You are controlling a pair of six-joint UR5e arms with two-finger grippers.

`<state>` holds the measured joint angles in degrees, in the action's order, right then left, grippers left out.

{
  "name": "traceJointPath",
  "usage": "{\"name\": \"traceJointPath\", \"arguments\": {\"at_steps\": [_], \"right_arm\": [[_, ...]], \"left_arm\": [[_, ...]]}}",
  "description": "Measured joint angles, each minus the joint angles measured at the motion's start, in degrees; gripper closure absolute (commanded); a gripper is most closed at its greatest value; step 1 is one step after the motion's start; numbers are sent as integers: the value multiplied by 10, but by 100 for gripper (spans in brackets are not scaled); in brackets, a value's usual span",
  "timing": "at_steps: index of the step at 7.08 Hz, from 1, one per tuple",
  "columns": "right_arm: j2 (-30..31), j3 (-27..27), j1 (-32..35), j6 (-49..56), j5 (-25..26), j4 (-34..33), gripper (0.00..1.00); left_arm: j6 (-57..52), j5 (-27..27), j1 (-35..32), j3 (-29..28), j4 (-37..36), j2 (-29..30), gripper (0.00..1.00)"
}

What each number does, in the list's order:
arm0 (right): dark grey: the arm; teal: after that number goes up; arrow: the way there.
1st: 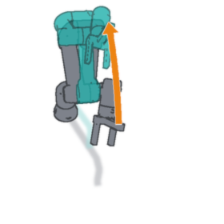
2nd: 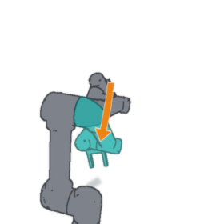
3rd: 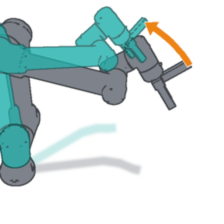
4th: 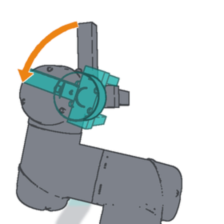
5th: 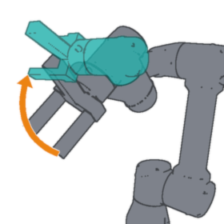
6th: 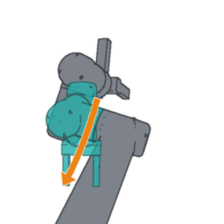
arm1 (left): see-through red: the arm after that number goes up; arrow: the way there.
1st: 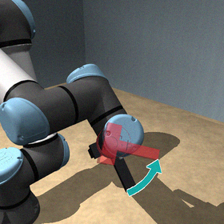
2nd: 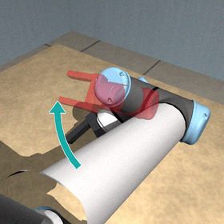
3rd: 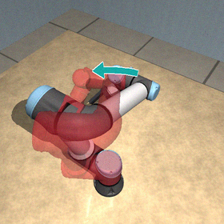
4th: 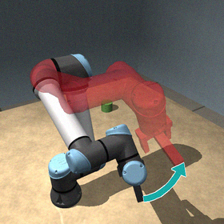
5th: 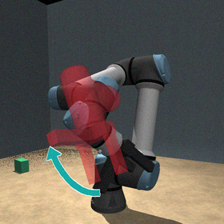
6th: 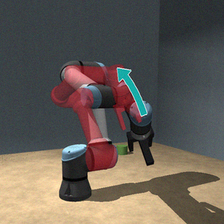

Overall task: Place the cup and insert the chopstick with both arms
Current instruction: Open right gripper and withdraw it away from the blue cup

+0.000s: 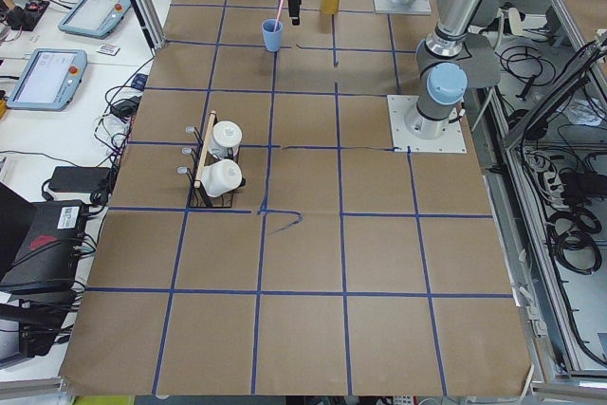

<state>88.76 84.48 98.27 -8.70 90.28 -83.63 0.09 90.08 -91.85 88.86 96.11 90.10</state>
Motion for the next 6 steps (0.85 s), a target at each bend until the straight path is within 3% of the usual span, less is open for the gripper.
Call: {"name": "traceJointPath", "arguments": {"at_steps": [2,6], "right_arm": [[6,2,-50,31,2,28,0],[8,7,-66,48,8,32,0]], "left_arm": [[0,0,-1,0,1,0,0],[0,1,0,1,1,-1,0]]}}
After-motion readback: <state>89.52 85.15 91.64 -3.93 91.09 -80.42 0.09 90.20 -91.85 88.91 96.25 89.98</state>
